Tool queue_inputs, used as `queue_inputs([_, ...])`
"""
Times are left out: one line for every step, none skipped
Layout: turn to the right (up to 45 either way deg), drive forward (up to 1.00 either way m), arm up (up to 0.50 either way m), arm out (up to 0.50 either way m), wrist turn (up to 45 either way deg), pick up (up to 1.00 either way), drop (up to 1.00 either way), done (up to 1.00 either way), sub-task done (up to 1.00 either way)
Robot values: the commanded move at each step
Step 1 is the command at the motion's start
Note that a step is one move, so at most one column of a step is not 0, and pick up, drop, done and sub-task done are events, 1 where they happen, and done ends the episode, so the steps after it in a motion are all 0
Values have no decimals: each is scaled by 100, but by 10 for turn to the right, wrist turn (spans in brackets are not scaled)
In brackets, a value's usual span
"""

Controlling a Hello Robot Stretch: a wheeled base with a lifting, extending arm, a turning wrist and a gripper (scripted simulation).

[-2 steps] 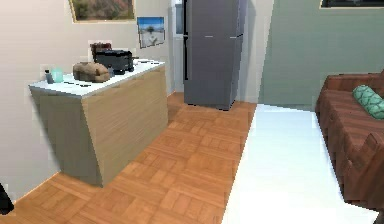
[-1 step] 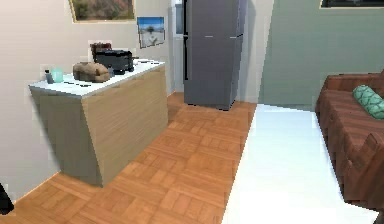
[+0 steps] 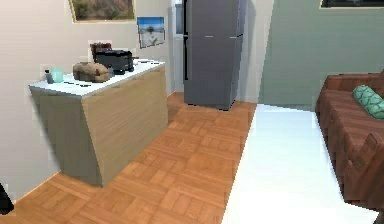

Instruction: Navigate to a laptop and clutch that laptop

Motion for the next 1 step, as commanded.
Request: queue_inputs([0, 0, 0, 0, 450, 0, 0, 0, 0])
